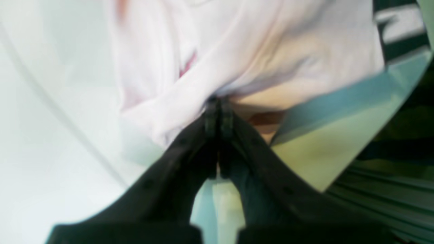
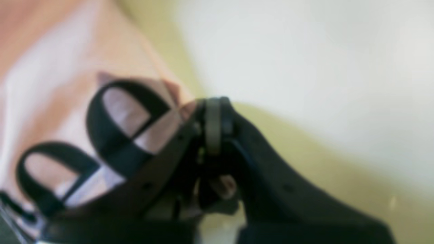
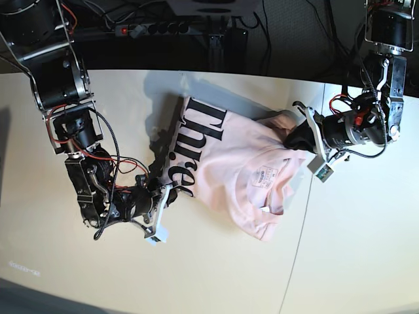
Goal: Fold the T-shirt properly
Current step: 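Release the shirt and pull both grippers away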
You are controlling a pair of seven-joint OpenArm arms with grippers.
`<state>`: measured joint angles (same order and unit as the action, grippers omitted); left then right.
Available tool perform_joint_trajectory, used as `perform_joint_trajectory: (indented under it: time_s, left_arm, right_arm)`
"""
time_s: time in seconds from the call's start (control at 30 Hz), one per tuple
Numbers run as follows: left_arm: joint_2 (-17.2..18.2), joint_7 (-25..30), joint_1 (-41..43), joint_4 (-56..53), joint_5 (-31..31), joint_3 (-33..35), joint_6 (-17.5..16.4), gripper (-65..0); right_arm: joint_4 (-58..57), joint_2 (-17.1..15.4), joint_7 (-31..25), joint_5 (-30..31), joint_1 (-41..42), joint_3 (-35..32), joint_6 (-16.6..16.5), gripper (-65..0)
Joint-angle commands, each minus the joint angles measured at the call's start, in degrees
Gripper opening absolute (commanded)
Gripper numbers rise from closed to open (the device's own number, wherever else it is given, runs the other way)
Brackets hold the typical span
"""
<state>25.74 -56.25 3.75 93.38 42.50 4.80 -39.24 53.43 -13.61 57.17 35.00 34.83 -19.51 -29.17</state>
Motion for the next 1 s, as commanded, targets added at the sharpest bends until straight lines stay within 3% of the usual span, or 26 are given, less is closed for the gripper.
perform_joint_trajectory:
  time_s: [0.0,0.17,0.27,0.4,0.67,0.83,0.97]
  left_arm:
    - [0.68,1.81,-1.97,0.42,0.90,-0.37,-0.76,-65.0]
    - [0.79,4.79,-6.69,-2.97,-0.39,-0.37,-0.76,-65.0]
    - [0.76,5.20,-8.98,-5.64,-0.35,-0.26,-0.76,-65.0]
    - [0.22,5.70,-11.17,-8.61,-0.35,-0.26,-0.76,-65.0]
    - [-4.48,5.68,-12.63,-10.97,-0.66,-0.22,-0.76,-65.0]
    - [-2.91,5.03,-14.08,-10.88,0.92,-0.33,-0.76,-65.0]
    - [-0.42,1.55,-16.41,-9.84,6.82,-0.39,-0.76,-65.0]
  right_arm:
    - [2.62,-1.09,1.01,2.03,0.11,0.26,-2.80,-65.0]
    - [13.62,-5.03,2.25,8.79,-8.41,0.26,-2.78,-65.0]
    - [20.13,-6.27,2.32,8.74,-14.12,0.26,-2.75,-65.0]
    - [25.90,-6.38,2.69,8.76,-20.85,0.68,-2.75,-65.0]
    - [34.62,-6.21,2.60,8.41,-32.87,0.83,-2.73,-65.0]
    - [40.59,-6.23,1.99,6.80,-36.46,4.76,-2.60,-65.0]
    - [42.84,-6.38,2.12,7.65,-36.59,10.43,-2.60,-65.0]
